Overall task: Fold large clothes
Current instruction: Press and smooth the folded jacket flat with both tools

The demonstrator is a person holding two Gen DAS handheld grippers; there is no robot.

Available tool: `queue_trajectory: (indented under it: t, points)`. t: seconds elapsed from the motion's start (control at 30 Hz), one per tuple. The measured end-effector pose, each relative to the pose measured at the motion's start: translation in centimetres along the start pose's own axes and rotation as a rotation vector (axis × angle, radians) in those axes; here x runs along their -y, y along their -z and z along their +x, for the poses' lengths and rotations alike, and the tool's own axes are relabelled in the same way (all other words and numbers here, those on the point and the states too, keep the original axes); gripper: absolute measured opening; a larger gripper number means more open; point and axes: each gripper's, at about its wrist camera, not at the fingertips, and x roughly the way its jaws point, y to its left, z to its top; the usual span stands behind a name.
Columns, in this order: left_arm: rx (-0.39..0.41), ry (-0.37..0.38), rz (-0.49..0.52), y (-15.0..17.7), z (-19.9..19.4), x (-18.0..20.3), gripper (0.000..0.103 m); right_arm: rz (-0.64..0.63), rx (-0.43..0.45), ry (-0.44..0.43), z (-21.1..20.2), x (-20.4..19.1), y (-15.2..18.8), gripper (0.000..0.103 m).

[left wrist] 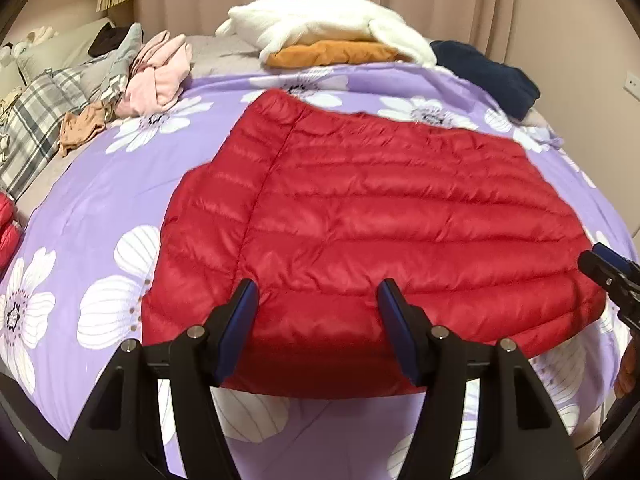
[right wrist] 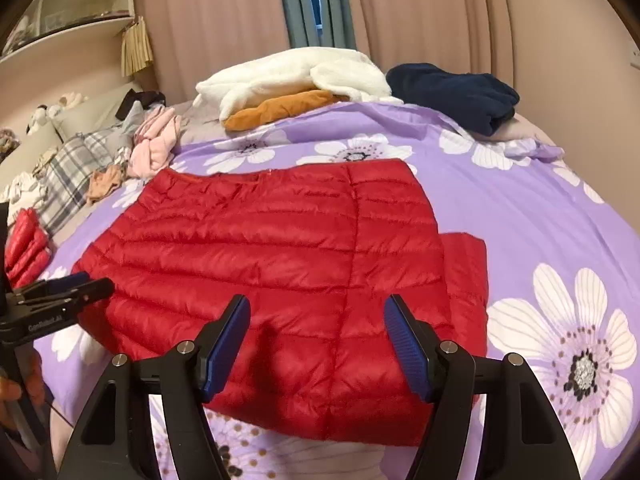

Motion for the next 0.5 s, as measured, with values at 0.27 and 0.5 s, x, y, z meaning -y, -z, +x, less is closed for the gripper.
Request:
queue_trajectory:
  t: [0.27,0.5]
  points:
    - [-0.056,0.027,-0.023,1.0,1.7,-0.6,0.065,0.024,-0.092,0.015,2.6,0.5,1.7,0.069]
    - [-0.071,0.049,-0.035,1.3,2.5,-0.9,0.066,0.043,-0.11,0.008,3.5,0.5,2.6,0.069]
